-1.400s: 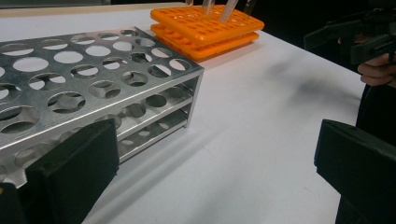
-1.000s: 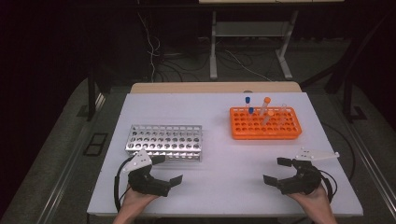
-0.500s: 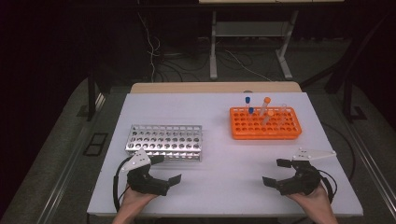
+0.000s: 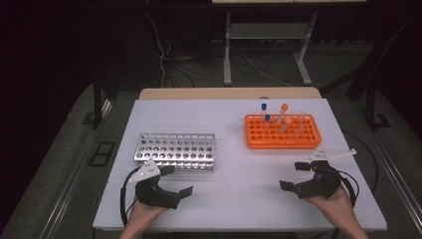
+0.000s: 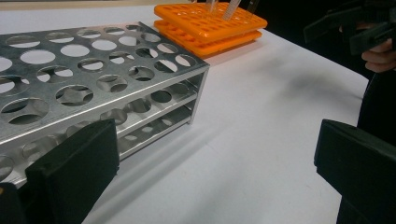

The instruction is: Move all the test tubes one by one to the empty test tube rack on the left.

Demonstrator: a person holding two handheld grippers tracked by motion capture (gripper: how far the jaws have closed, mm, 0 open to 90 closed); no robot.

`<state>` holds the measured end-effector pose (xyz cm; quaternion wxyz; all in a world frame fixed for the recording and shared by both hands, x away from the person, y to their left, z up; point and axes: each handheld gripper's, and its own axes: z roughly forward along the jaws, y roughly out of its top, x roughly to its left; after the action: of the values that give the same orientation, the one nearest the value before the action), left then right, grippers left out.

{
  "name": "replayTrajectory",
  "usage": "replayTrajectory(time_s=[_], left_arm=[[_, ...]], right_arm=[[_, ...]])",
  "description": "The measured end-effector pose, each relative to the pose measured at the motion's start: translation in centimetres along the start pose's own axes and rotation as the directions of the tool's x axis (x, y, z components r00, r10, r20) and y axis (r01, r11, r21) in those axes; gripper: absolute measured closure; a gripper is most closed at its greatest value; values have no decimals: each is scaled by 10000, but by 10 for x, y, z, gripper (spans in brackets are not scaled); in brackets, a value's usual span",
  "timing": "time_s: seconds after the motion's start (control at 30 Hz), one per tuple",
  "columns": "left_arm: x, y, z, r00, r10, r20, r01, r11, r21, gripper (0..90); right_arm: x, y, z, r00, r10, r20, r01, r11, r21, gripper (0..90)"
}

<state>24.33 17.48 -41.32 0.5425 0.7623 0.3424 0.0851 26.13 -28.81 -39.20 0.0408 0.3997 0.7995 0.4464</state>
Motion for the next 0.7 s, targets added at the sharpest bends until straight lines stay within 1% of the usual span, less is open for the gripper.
replayTrajectory(time_s=[0.37,0.7], left_arm=[[0,0,0,10000,-18,-15,18,10000,19,0],[-1,-1,0,10000,-16,-34,16,10000,20,0]], right_arm=[[-10,11,-4,9999,85,66,-86,9999,111,5],[-24,19,-9,9995,146,294,-152,9997,182,5]])
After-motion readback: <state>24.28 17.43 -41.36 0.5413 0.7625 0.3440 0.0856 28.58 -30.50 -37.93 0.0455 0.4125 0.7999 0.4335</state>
